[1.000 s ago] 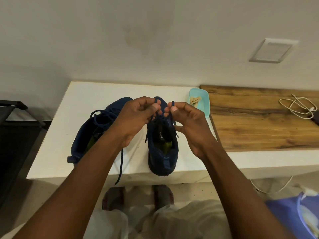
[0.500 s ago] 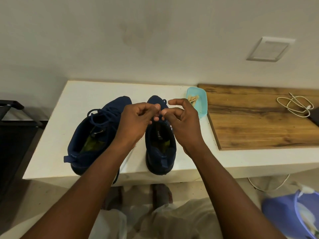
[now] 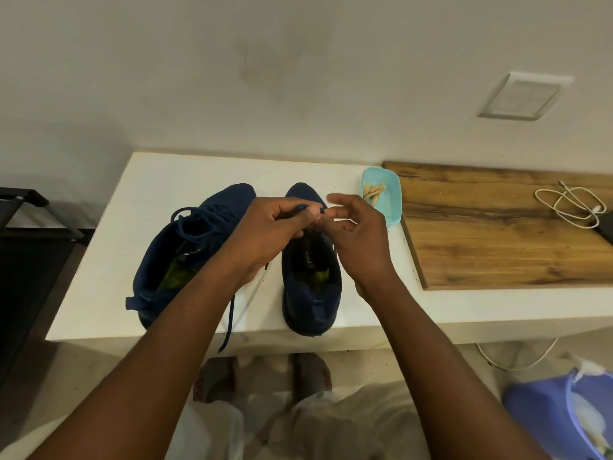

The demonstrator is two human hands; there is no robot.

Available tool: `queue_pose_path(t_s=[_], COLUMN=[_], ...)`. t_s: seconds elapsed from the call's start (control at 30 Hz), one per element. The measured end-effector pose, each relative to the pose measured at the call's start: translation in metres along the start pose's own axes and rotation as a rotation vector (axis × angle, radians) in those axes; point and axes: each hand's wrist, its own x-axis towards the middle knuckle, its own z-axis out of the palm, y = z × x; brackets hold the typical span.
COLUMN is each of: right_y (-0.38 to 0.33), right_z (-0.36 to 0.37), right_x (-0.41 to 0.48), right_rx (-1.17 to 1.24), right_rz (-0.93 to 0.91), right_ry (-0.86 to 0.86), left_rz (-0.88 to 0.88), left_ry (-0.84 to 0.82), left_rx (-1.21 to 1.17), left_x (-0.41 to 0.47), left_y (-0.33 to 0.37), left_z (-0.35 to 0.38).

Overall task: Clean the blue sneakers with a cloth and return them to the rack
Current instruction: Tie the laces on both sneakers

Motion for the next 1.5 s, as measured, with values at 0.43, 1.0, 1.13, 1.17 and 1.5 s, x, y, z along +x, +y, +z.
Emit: queue_pose_path(t_s=[0.43,1.0,1.13,1.17,1.5], right_y=[-0.006,-0.006,-0.003,-0.003,-0.004], right_z=[-0.007,-0.008,-0.003,-0.003,-0.011], right_x=[-0.002,0.001,0.002,0.002,0.004], right_rx=[0.071,0.280,0.189,0.198,0.355], right_rz=[-0.030,0.246,0.246,0.267,0.349], right_ry=[-0.038,-0.154,-0.068,-0.045,0.099], left_rz=[-0.087,0.502,0.431,0.408,-0.013], left_ry=[0.011,0.321,0.277,0.275,0.062], left_rx=[-0.157,0.426,0.437,0.415,0.503], left_x=[0.004,0.000,-0.002,-0.003,-0.017], left_y=[0.003,-0.016,-0.010,-0.008,-0.008], left_z=[-0.006,0.005,0.001,-0.002,-0.036])
